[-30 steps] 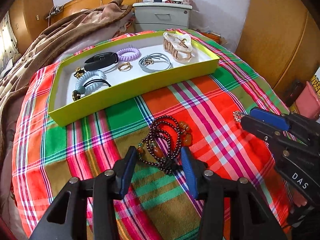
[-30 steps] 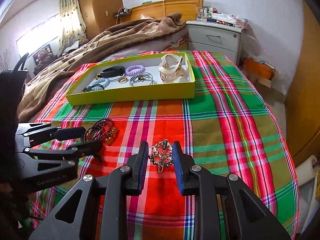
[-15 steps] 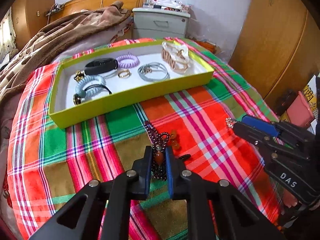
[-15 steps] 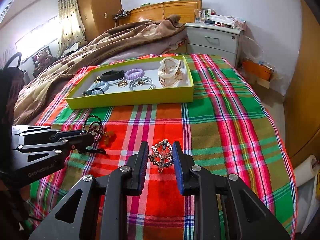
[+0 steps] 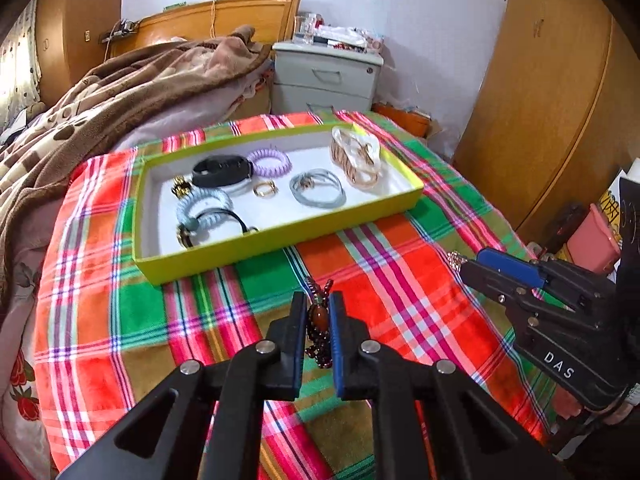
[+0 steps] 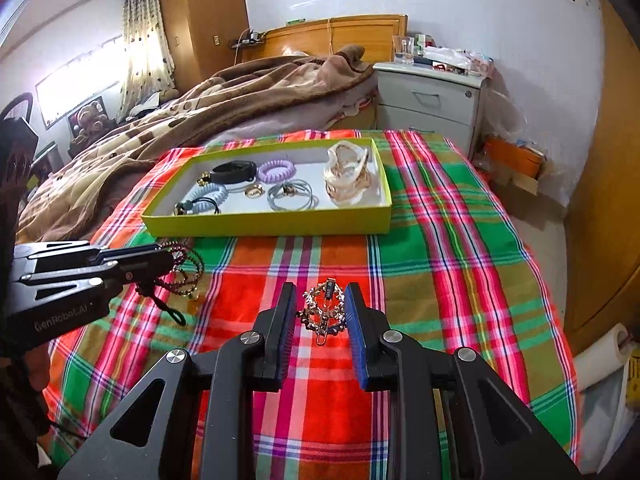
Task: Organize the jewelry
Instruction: 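Carry the hair clip and brown bead bracelet into the yellow box with both tools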
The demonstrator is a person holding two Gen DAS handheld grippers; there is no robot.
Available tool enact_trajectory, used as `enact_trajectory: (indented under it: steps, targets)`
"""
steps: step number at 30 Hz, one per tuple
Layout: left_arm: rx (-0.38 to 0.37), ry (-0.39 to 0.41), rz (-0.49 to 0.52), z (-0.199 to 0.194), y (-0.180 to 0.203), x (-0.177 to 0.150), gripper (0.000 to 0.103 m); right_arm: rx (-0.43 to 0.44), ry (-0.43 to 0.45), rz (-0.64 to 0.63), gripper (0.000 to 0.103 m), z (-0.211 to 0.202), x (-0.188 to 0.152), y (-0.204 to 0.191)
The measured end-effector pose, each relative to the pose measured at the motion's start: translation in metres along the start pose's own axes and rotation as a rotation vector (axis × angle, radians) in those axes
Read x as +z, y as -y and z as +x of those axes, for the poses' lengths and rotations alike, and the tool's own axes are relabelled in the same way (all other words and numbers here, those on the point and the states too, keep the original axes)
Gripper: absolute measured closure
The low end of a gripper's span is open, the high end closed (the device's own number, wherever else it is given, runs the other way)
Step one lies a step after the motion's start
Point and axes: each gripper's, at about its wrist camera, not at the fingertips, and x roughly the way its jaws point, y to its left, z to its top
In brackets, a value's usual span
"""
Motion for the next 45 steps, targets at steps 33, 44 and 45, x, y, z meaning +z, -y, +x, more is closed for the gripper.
enact_trajectory:
  steps: [33, 44, 45]
  targets:
    - [-0.019, 0.099, -0.072, 0.004, -0.046, 0.071, 0.092, 0.061, 0.071, -0.035, 0.078, 0.049, 0.104, -0.013]
    - [-0.020, 0.059, -0.104, 0.042, -0.057, 0.074, 0.092, 0.097, -0.010, -0.030, 0.078, 0.113, 0.136, -0.017]
    - [-0.019, 0.047, -0.107, 0.047, -0.058, 0.072, 0.092, 0.097, -0.019, -0.031, 0.078, 0.119, 0.137, -0.017]
